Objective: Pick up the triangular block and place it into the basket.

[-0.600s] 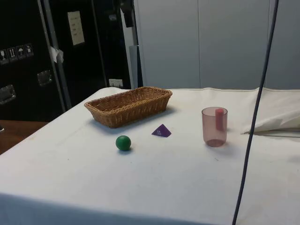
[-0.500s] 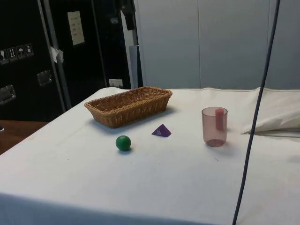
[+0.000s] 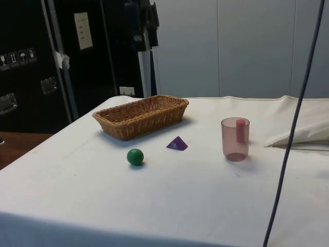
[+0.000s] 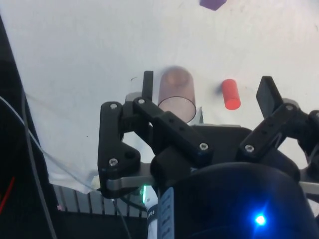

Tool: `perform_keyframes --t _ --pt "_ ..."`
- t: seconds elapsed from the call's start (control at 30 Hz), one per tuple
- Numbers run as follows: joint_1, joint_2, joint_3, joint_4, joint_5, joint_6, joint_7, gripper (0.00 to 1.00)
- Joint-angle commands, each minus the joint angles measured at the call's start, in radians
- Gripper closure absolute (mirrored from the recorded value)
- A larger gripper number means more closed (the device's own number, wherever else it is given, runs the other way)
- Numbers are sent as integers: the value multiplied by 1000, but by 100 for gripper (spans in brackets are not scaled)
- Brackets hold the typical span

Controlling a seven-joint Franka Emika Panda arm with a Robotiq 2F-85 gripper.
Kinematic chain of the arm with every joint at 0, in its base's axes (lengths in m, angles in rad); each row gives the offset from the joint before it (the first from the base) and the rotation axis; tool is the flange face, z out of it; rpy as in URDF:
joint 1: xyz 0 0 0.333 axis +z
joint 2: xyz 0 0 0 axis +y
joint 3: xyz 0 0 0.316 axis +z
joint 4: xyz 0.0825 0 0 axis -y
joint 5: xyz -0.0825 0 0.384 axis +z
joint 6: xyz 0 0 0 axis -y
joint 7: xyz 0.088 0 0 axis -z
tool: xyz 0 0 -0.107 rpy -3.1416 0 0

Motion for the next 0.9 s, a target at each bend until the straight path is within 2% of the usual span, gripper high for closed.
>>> perform_keyframes --t 0.0,0.1,0.13,0.3,0.33,0.37,0.43,0.63,0.67,0.73,0.87 --pt "1 -10 2 -20 -11 25 11 0" --pt "0 -20 3 -58 -14 60 18 0" --pt "0 -17 2 -53 -3 47 7 0" --pt "-1 -28 3 -121 -23 124 37 0" --pt "-1 -28 3 -129 -24 132 41 0" --pt "0 -23 2 -115 -11 113 25 0" --pt "-1 -28 3 -154 -30 160 54 0" --pt "-1 -27 3 -203 -35 219 76 0" --pt "0 -23 2 -193 -21 201 61 0" --pt "-2 -25 2 -228 -37 249 87 0" --pt "-2 -22 2 -260 -38 293 102 0"
